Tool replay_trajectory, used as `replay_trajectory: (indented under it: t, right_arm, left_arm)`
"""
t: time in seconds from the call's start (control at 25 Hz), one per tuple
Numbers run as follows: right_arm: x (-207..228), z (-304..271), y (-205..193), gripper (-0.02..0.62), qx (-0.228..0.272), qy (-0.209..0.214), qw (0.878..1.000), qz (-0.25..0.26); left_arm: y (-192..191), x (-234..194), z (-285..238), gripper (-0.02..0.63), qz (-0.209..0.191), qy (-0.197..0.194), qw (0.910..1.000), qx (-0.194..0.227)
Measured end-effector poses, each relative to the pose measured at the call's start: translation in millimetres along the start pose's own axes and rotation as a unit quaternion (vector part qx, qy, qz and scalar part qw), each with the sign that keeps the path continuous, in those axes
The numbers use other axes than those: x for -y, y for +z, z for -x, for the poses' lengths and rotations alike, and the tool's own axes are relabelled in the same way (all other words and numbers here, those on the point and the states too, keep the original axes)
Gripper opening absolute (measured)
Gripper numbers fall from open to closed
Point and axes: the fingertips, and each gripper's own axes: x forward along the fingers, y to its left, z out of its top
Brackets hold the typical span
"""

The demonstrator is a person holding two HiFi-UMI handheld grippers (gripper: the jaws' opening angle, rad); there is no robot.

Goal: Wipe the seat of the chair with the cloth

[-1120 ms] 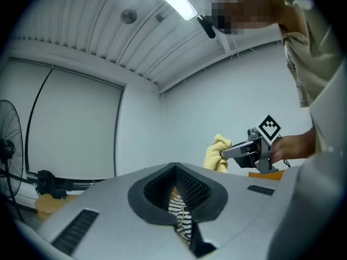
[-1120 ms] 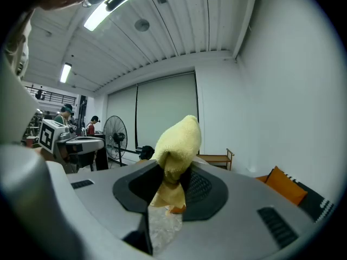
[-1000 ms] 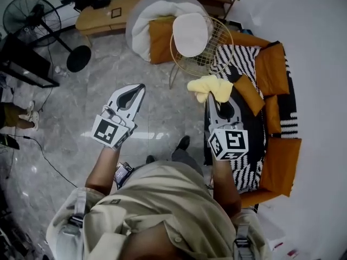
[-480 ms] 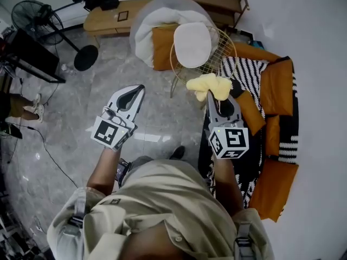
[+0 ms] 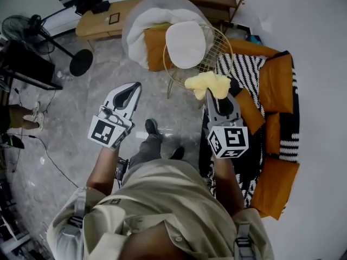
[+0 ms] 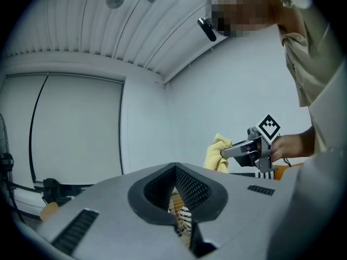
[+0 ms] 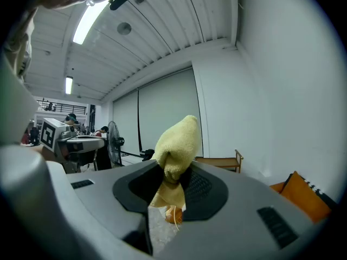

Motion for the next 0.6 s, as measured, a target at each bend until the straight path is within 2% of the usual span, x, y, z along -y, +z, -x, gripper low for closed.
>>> replay_trajectory:
  t: [0.32,0.44,0.6]
  right_arm:
    - [27.7,-48.4,4.8,0.114,-0.012,-0.068,0.998,0.009]
    - [35.8,-70.5,11.7,0.114,-0.016,-0.091,0.996,0.013]
    - [31.6,-108.4,15.2,0.114,-0.022,-0.111,0.993,0.017]
  left_arm:
    - [-11.0,-61.5,-78.9,0.015,0.010,-0.056,0.9982,0.022]
    - [4.4,-86.3,-113.7,0.015,0.014,-0.075,0.9950,0.064]
    - [1.3,-126.2,-140.3,0.015,0.024,-0.095,0.9919,0.081]
